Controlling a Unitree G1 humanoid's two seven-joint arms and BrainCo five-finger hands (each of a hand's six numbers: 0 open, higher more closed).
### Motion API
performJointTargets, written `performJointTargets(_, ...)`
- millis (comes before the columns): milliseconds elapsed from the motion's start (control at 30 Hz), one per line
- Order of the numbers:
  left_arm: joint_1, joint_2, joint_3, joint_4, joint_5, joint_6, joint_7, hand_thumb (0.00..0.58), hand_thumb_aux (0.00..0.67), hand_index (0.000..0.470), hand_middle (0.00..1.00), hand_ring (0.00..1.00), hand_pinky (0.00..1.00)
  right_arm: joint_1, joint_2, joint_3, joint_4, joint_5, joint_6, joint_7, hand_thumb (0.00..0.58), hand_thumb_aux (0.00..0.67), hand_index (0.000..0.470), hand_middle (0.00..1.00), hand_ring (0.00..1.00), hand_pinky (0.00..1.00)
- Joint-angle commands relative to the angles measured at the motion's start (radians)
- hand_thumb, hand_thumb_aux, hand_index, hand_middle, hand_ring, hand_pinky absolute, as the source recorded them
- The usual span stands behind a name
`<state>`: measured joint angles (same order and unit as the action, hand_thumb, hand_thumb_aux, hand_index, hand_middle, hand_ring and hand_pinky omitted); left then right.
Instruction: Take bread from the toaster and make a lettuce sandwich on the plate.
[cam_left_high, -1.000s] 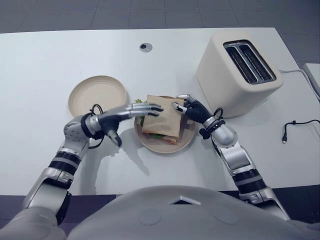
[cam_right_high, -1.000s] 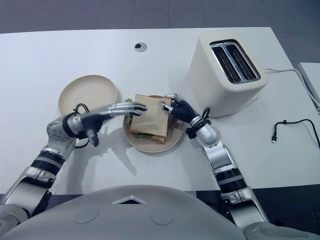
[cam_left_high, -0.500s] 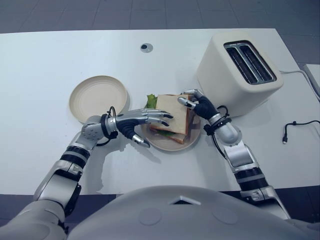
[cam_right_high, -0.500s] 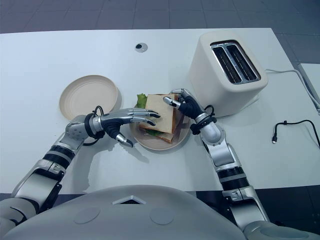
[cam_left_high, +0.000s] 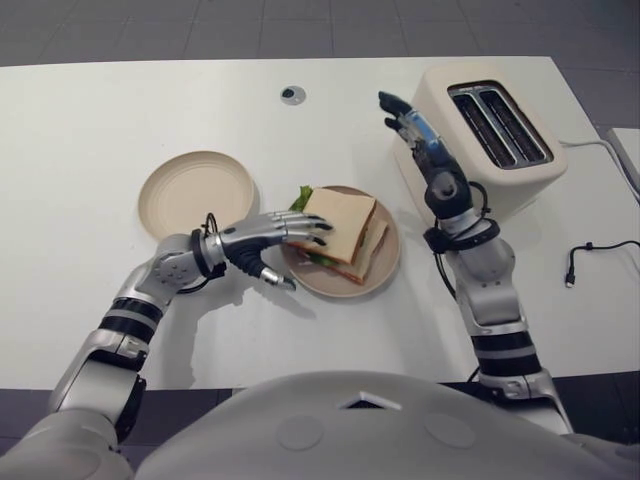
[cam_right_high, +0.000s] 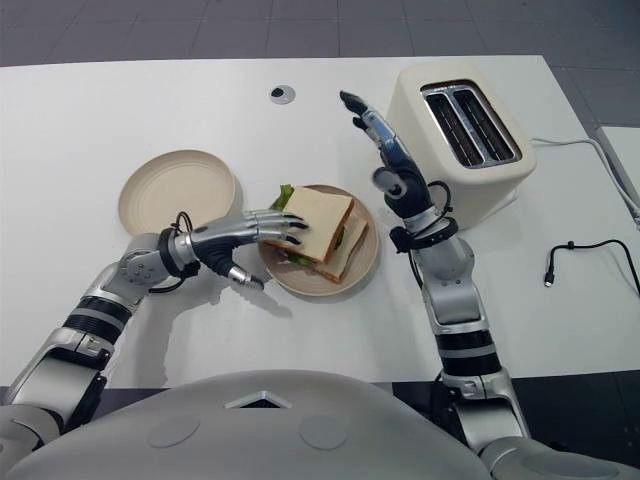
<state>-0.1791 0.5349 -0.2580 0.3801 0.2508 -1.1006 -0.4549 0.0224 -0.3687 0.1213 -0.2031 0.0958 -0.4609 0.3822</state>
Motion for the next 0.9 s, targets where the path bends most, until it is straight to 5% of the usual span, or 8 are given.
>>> performJointTargets(33,0.023,0.066,-0.043,-0.116,-0.229,-0.031,-0.032,0.580,0.670,0.470,0.40,0.40,0.40,0.082,-0.150,-0.009,-0.091,0.137,-0.040,0.202,0.580,0.670,0.470,1.00,1.00,1.00)
performJointTargets(100,0.047,0.125,-0.110,-0.208,-0.403,-0.051,-0.075,0.580,0.670,0.470,1.00,1.00,1.00,0.128,-0.225,-0.040,-0.129,0.223,-0.048,0.296,0.580,0.670,0.470,1.00,1.00,1.00)
performJointTargets(233,0.079,0.226,-0.237,-0.295,-0.650,-0.060,-0.228,0.580,0.670,0.470,1.00,1.00,1.00,0.242,-0.374,-0.066,-0.076,0.196,-0.097,0.468,0.580,0.670,0.470,1.00,1.00,1.00)
performJointTargets(433,0.064,0.192,-0.426,-0.154,-0.651,-0.011,-0.530,0.580,0.670,0.470,1.00,1.00,1.00,0.284,-0.485,-0.013,0.074,0.017,-0.117,0.582,0.580,0.670,0.470,1.00,1.00,1.00)
performJointTargets(667,0.036,0.080,-0.430,0.004,-0.596,0.063,-0.662,0.580,0.670,0.470,1.00,1.00,1.00,0.237,-0.478,0.046,0.180,-0.128,-0.085,0.571,0.580,0.670,0.470,1.00,1.00,1.00)
performJointTargets(900,-0.031,-0.042,-0.366,0.226,-0.378,0.118,-0.593,0.580,0.670,0.470,1.00,1.00,1.00,0.115,-0.370,0.121,0.302,-0.266,-0.069,0.447,0.580,0.670,0.470,1.00,1.00,1.00)
